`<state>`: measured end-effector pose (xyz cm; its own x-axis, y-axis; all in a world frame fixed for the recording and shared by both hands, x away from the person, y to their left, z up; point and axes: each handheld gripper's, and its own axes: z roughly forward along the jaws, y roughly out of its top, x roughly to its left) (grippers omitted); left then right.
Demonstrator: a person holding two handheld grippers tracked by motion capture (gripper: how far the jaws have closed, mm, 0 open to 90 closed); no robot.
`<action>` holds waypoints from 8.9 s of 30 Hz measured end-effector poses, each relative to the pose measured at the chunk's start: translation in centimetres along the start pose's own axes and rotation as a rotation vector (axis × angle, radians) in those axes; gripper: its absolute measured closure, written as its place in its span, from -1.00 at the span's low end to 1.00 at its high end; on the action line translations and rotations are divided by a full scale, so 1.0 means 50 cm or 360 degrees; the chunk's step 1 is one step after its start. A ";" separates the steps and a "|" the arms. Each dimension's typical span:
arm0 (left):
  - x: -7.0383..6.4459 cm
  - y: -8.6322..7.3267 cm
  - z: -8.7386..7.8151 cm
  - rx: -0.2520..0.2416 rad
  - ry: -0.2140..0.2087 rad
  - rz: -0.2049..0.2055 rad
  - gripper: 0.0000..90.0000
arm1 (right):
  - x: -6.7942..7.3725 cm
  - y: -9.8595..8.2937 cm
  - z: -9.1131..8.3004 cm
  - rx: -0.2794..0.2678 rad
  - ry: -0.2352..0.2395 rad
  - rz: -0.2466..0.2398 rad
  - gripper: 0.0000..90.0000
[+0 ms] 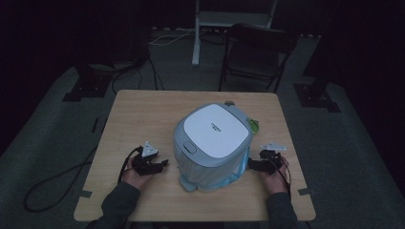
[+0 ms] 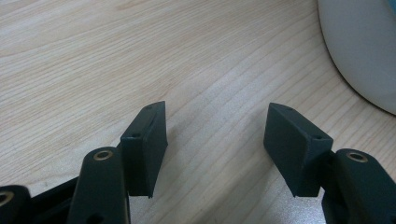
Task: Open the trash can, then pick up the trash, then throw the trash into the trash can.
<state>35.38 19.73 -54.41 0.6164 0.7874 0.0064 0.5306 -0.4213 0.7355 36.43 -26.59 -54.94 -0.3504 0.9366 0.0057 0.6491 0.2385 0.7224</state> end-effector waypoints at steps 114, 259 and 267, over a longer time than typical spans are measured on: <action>-0.190 -0.014 -0.023 -0.0130 -0.0549 0.0287 1.00 | 0.002 0.003 -0.005 0.0017 0.0013 -0.0008 -0.49; -0.186 -0.013 -0.020 -0.0125 -0.0584 0.0254 1.00 | -0.063 0.185 -0.121 -0.0224 -0.0168 -0.0078 0.94; -0.186 -0.013 -0.020 -0.0125 -0.0584 0.0253 1.00 | -0.069 0.181 -0.158 -0.0279 -0.0159 -0.0076 0.93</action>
<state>28.71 13.15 -54.26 0.8615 0.4963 -0.1074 0.3746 -0.4783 0.7943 38.19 -29.71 -42.95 -0.3039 0.9481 -0.0939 0.5029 0.2433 0.8294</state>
